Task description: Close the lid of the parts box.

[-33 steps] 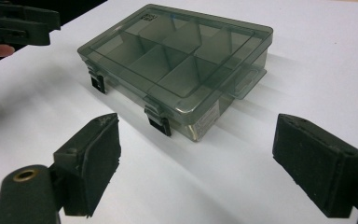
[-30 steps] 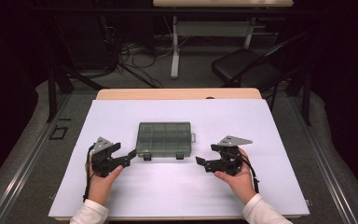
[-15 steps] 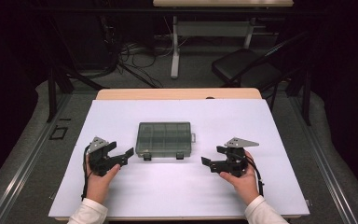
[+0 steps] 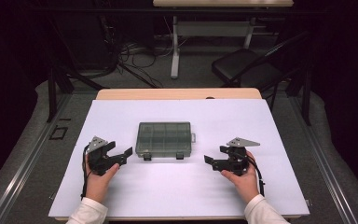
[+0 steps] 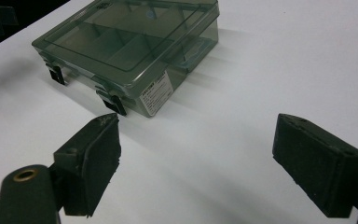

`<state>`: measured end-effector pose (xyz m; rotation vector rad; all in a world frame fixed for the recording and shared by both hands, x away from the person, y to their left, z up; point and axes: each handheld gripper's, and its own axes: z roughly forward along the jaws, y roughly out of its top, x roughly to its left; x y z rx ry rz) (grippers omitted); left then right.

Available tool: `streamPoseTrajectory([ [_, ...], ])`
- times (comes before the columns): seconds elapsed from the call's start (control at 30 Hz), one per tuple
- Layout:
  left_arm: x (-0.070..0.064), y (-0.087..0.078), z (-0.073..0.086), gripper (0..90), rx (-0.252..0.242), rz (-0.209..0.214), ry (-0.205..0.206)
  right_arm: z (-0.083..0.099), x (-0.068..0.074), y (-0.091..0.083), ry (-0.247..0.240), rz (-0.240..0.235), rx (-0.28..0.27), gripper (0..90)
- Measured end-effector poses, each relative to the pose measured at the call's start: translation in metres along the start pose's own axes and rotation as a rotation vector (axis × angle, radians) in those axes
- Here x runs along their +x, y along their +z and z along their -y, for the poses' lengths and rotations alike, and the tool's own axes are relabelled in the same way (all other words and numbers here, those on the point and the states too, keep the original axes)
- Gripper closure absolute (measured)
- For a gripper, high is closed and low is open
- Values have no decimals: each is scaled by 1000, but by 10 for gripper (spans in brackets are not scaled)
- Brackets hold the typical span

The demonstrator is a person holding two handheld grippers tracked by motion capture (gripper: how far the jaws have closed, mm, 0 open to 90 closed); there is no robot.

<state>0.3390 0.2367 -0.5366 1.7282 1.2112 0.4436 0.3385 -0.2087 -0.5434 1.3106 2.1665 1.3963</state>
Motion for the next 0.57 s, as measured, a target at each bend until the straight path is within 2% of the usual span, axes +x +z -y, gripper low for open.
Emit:
streamPoseTrajectory([
  [0.57, 1, 0, 0, 165, -4, -4, -4, 2, 5, 2, -16, -16, -2, 147],
])
